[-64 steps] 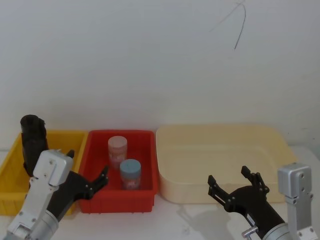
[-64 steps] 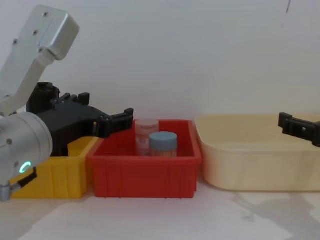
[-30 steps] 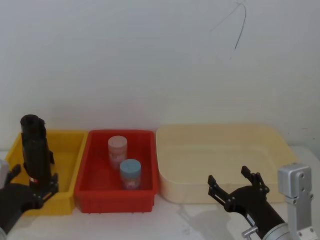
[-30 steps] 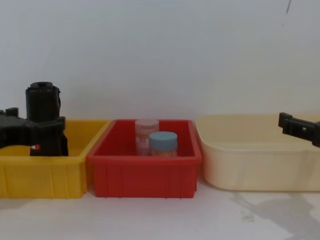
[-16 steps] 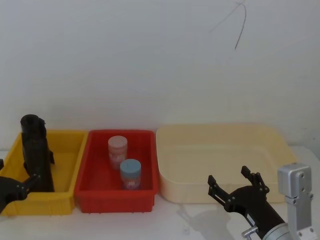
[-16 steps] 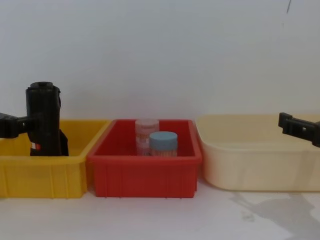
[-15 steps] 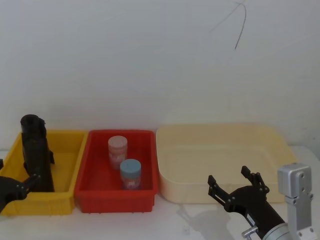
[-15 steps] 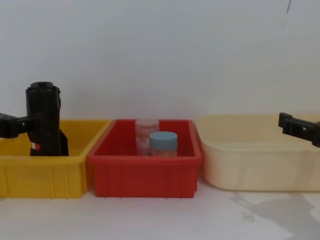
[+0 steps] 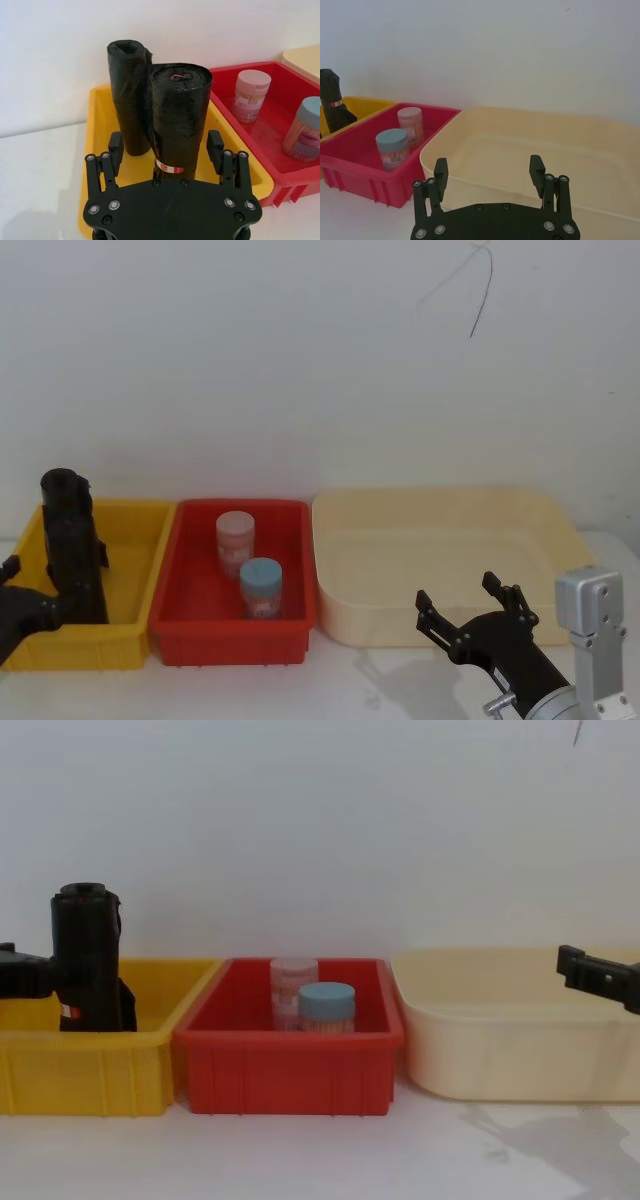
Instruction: Pick up the garbage bag with the one hand and transfer it to the other hand.
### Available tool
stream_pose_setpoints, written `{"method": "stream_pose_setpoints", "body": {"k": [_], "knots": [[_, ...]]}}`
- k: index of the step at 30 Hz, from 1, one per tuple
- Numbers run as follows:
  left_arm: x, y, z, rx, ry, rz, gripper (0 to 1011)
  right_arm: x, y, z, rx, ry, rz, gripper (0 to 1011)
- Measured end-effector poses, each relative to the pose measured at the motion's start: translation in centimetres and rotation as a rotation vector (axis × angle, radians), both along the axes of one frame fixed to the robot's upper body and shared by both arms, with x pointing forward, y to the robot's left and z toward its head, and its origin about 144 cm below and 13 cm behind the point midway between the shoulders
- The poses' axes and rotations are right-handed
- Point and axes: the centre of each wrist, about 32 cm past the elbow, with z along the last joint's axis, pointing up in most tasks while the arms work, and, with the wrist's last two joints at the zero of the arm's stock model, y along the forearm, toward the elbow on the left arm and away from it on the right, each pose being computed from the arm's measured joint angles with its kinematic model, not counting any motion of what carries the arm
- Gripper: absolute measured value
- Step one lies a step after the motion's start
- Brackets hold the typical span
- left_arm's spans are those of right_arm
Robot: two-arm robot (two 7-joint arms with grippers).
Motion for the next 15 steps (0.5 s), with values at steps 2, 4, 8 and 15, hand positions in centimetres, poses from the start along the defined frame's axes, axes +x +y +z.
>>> {"method": "stream_pose_setpoints", "body": {"k": [2,4,8,15], "knots": [[0.3,0.0,-0.1,-0.006,0.007,-0.007,1001,0.0,0.0,0.0,0.0,0.0,0.0,1000],[0.6,0.0,-0.2,-0.012,0.014,-0.016,1001,0.0,0.0,0.0,0.0,0.0,0.0,1000],[1.1,0.0,-0.3,-0.021,0.023,-0.032,1002,0.0,0.0,0.0,0.0,0.0,0.0,1000],[1.9,0.0,-0.4,-0.033,0.032,-0.068,1001,0.0,0.0,0.0,0.0,0.0,0.0,1000]]}}
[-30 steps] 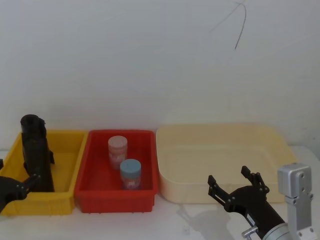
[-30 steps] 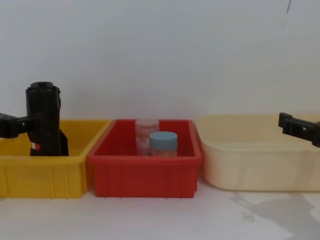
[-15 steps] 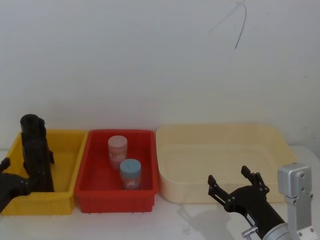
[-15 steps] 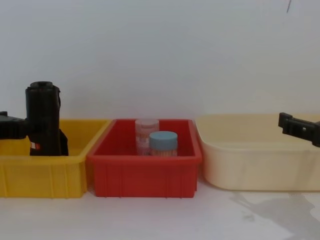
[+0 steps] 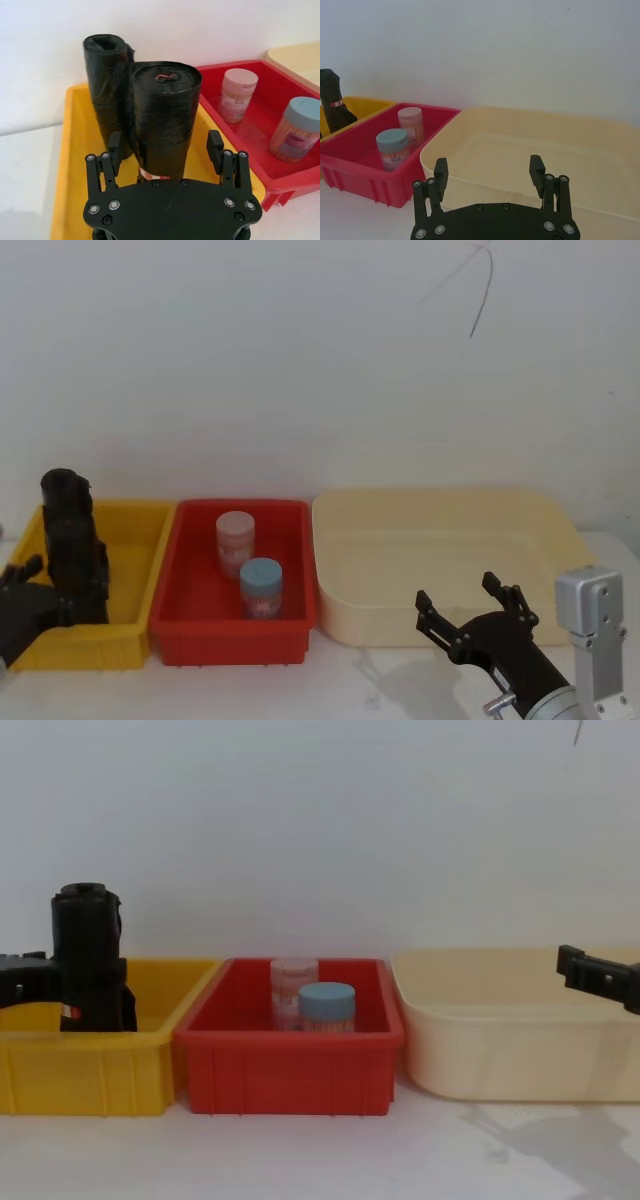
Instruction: Pick up the garbage bag with the one hand and transfer it to the other hand.
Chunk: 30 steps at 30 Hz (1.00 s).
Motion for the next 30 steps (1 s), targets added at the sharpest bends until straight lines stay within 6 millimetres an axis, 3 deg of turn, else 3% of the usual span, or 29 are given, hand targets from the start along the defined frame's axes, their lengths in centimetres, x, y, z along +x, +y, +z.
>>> {"method": "stream_pose_setpoints", "body": {"k": [22,30], "knots": [[2.2,-0.5,0.5,0.052,-0.012,-0.06,1001,0.0,0.0,0.0,0.0,0.0,0.0,1000],[2.5,-0.6,0.6,0.065,-0.014,-0.065,816,0.0,0.0,0.0,0.0,0.0,0.0,999]]}}
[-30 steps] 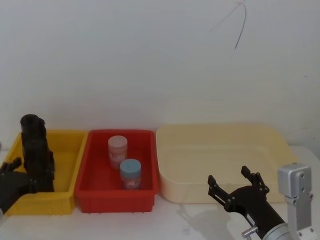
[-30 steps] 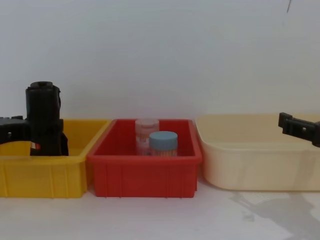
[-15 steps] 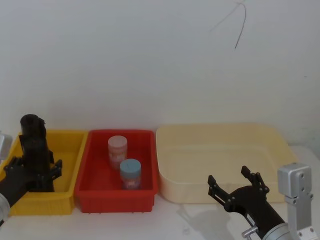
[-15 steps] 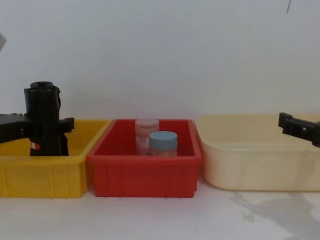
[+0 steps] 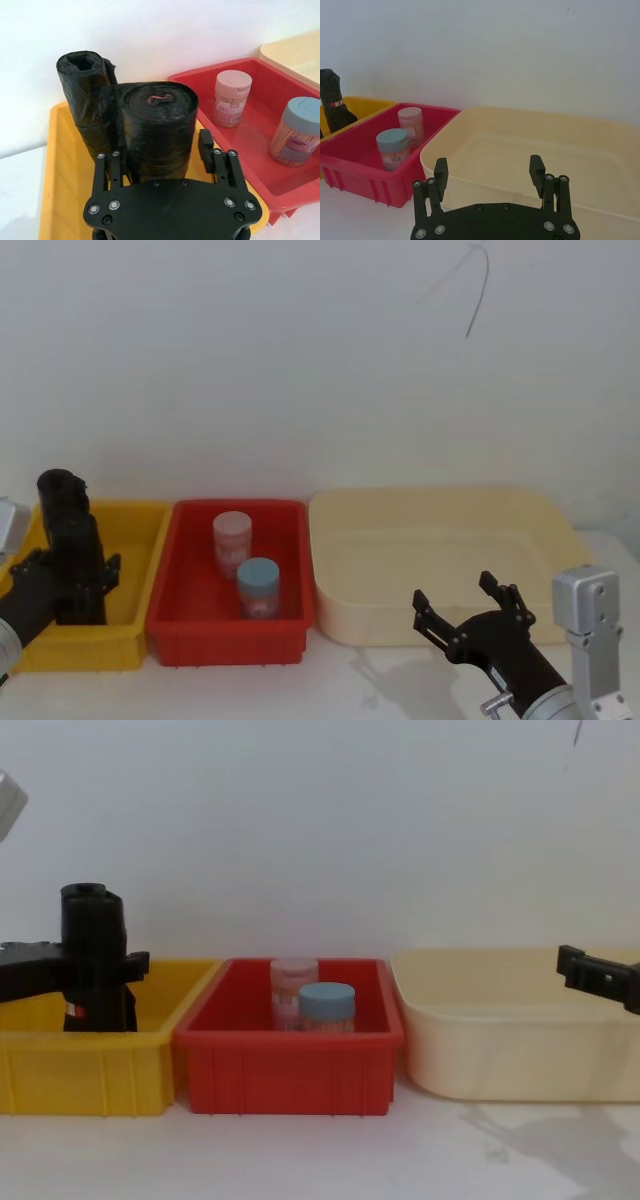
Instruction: Pick up the garbage bag with the one hand and transfer it to the other hand.
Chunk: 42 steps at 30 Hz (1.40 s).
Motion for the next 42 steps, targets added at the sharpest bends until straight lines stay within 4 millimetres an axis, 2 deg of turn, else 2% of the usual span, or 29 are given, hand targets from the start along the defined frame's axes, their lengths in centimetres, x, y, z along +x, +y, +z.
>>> {"method": "stream_pose_setpoints", "body": {"k": [3,4,7,8,22,32,35,37,39,42], "knots": [[0.1,0.0,0.0,0.002,0.0,0.0,765,0.0,0.0,0.0,0.0,0.0,0.0,999],[0.1,0.0,0.0,0.003,-0.001,-0.001,711,0.0,0.0,0.0,0.0,0.0,0.0,1000],[0.1,0.0,0.1,0.006,-0.001,-0.002,646,0.0,0.0,0.0,0.0,0.0,0.0,1000],[0.1,0.0,0.1,0.006,-0.001,-0.002,588,0.0,0.0,0.0,0.0,0.0,0.0,1000],[0.1,-0.1,0.8,0.009,-0.023,-0.017,486,0.0,0.0,0.0,0.0,0.0,0.0,1000],[-0.1,-0.2,4.3,0.008,-0.126,-0.054,477,0.0,0.0,0.0,0.0,0.0,0.0,1000],[-0.1,-0.3,6.2,0.008,-0.173,-0.067,477,0.0,0.0,0.0,0.0,0.0,0.0,1000],[-0.1,-0.3,6.6,0.008,-0.181,-0.07,477,0.0,0.0,0.0,0.0,0.0,0.0,1000],[0.0,-0.4,8.1,0.005,-0.208,-0.086,477,0.0,0.0,0.0,0.0,0.0,0.0,1000],[0.1,-0.5,9.1,0.0,-0.216,-0.101,477,0.0,0.0,0.0,0.0,0.0,0.0,999]]}}
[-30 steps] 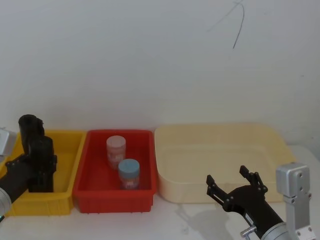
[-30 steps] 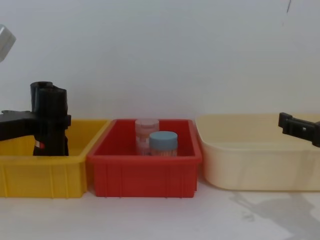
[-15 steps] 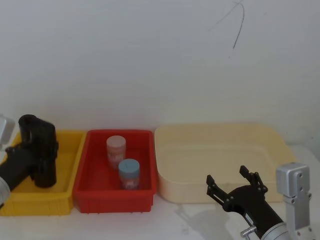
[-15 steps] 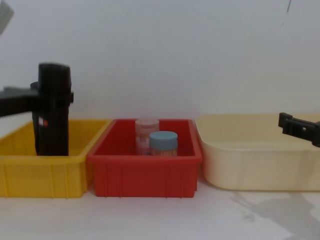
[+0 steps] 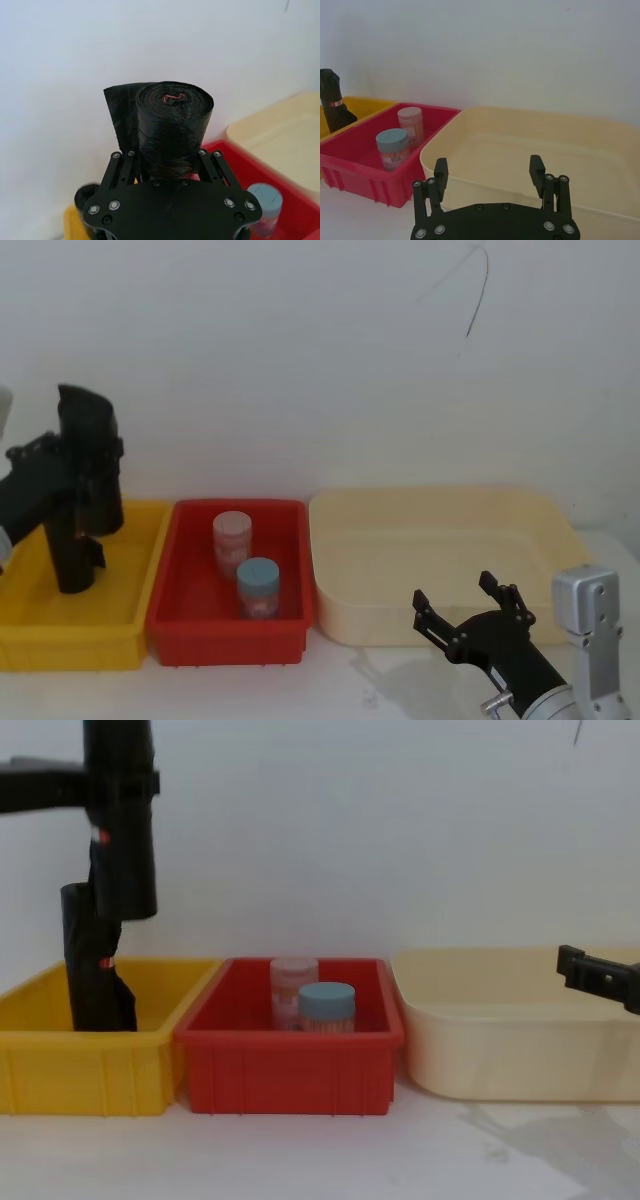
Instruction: Pick up the garbage bag with the one hand and transfer it to the other hand.
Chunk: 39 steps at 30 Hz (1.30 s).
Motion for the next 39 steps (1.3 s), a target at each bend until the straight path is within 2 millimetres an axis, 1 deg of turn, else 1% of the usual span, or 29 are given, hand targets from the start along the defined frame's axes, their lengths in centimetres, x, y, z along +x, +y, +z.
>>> {"method": "stream_pose_setpoints", "body": {"k": [4,7,11,24,33,39], "knots": [[0.3,-0.6,1.5,-0.012,0.0,-0.037,477,0.0,0.0,0.0,0.0,0.0,0.0,1000],[0.5,-1.0,2.0,-0.019,0.01,-0.059,477,0.0,0.0,0.0,0.0,0.0,0.0,1000],[1.1,-2.1,2.6,-0.034,0.04,-0.11,477,0.1,0.0,0.2,-0.001,0.002,0.006,1000],[3.1,-5.6,2.9,-0.063,0.149,-0.288,477,1.3,0.0,1.6,0.002,0.06,0.107,1000],[4.3,-7.8,2.9,-0.057,0.19,-0.429,477,2.7,0.7,4.1,0.013,0.146,0.233,999],[5.0,-9.2,2.9,-0.039,0.203,-0.526,477,3.4,1.2,5.4,0.003,0.157,0.284,1000]]}}
